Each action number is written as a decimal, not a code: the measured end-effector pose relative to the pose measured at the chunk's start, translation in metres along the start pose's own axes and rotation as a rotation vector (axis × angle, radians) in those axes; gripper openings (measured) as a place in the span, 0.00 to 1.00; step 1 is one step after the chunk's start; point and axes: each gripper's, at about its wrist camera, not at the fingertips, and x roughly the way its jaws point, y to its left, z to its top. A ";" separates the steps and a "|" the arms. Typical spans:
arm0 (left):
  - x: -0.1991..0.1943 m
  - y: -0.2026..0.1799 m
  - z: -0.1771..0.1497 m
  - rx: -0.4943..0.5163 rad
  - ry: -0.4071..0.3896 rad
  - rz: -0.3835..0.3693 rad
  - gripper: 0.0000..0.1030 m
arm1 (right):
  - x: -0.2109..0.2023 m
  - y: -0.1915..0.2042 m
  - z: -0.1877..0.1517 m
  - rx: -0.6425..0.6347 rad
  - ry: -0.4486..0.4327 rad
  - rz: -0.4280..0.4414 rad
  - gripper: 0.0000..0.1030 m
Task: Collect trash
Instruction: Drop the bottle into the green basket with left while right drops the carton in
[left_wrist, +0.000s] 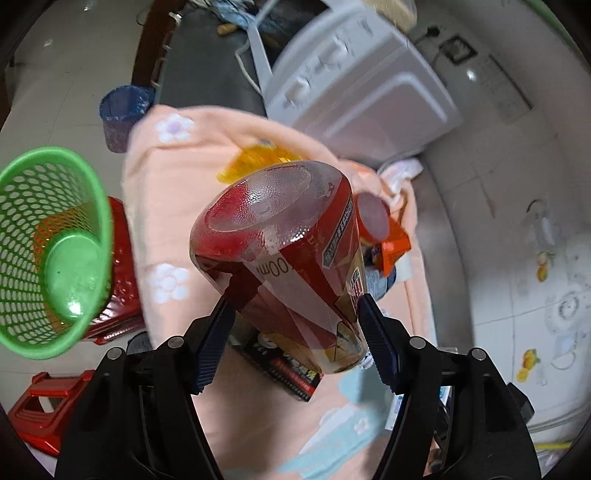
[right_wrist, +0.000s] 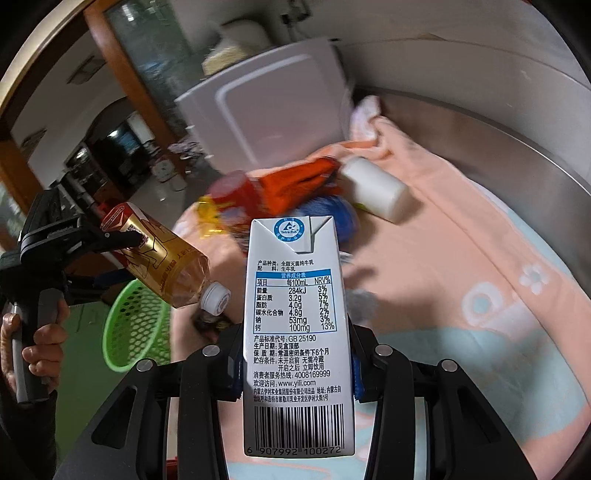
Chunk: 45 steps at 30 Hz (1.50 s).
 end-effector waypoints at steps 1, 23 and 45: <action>-0.009 0.006 0.000 -0.005 -0.017 0.005 0.65 | 0.003 0.009 0.003 -0.018 0.001 0.015 0.38; -0.058 0.219 0.021 -0.188 -0.101 0.505 0.65 | 0.134 0.183 0.011 -0.246 0.190 0.261 0.38; -0.080 0.267 0.003 -0.299 -0.114 0.539 0.68 | 0.237 0.282 -0.007 -0.279 0.347 0.369 0.39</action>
